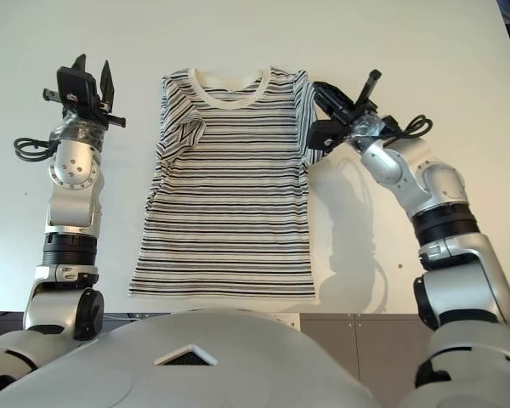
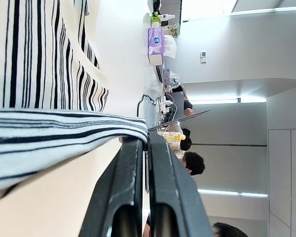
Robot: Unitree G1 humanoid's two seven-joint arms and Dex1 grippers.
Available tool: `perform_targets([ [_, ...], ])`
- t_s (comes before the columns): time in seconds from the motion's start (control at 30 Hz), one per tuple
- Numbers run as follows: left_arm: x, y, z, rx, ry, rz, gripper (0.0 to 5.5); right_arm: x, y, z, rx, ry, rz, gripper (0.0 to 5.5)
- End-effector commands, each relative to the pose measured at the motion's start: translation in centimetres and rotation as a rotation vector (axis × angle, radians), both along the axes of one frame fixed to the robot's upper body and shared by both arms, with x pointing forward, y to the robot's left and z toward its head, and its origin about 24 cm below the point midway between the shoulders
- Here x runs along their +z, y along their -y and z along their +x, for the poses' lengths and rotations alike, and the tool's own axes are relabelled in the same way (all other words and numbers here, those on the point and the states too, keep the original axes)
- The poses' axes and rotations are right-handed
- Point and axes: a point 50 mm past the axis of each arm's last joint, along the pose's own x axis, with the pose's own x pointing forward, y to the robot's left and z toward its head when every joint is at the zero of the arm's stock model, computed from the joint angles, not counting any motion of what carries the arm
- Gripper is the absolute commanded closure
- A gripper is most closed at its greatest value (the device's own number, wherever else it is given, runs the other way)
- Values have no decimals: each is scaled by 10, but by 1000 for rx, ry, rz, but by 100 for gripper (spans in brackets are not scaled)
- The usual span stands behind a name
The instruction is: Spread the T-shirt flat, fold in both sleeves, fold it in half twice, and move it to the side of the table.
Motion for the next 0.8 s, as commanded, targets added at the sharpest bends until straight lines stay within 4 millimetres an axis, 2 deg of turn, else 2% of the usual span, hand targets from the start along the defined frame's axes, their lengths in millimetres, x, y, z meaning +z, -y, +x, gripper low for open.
perform_targets([
  [0.03, -7, 3, -2, -2, -29, 7, 378, 2, -23, 9, 37, 0, -12, 535],
  [0.2, -13, 3, -3, -3, -49, 11, 378, -14, -35, 11, 24, -71, -36, 535],
  [0.33, -16, 3, -2, -10, -65, 13, 378, -20, -39, 9, 25, -121, -20, 476],
  [0.47, -16, 3, 0, -10, -68, 16, 378, -11, -46, 10, 35, -144, 104, 410],
  [0.53, -14, 0, 0, -8, -67, 16, 378, 3, -27, 16, -60, -110, 198, 381],
  [0.6, -15, -3, 0, -1, -69, 14, 378, 12, 4, 19, -174, -72, 201, 347],
  [0.63, -16, -3, -2, 2, -71, 13, 378, 11, 22, 16, -224, -74, 173, 332],
  [0.7, -18, -4, -4, 9, -75, 9, 378, 6, 46, 5, -267, -114, 116, 312],
  [0.73, -19, -2, -5, 9, -77, 5, 378, 2, 49, -4, -248, -151, 105, 312],
  [0.8, -19, -1, -6, 11, -77, -1, 378, -5, 40, -21, -175, -219, 125, 312],
])
